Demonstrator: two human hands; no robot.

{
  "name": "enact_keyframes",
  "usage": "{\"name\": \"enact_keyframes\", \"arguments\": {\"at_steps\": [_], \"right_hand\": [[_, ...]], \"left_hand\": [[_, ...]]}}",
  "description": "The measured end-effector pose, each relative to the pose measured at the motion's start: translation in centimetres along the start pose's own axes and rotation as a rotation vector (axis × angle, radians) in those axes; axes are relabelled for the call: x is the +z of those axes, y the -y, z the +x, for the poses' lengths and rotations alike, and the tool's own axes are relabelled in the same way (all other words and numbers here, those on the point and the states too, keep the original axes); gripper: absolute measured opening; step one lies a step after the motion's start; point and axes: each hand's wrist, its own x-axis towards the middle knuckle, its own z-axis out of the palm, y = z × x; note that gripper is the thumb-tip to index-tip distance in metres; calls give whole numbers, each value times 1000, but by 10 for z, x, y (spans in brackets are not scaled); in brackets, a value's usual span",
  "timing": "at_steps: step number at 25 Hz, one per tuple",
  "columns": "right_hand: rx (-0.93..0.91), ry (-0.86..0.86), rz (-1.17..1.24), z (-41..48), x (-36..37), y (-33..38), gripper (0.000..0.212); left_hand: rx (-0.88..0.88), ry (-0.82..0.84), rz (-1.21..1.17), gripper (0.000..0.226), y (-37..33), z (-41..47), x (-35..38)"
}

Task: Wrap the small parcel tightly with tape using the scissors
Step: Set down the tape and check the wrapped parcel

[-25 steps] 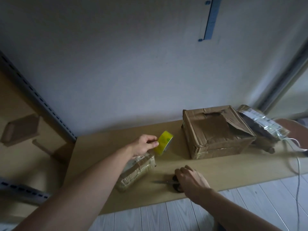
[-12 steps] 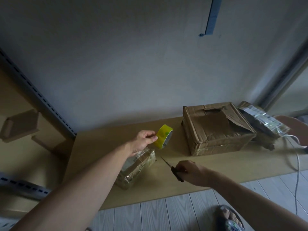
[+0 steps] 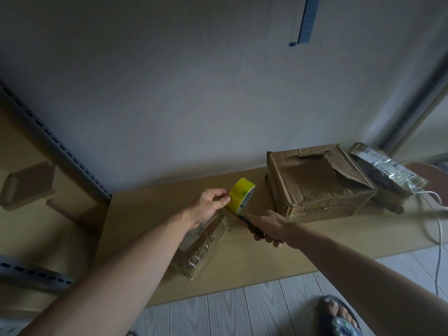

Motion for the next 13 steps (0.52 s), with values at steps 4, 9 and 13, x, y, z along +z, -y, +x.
{"name": "enact_keyframes", "arguments": {"at_steps": [4, 9, 13], "right_hand": [[-34, 2, -11, 3, -3, 4, 39], [-88, 18, -21, 6, -6, 10, 38], [-118, -7, -81, 13, -4, 5, 32]], "left_hand": [[38, -7, 23, 18, 2, -1, -2], [59, -57, 78, 19, 10, 2, -5], [75, -88, 45, 21, 7, 0, -1]]}}
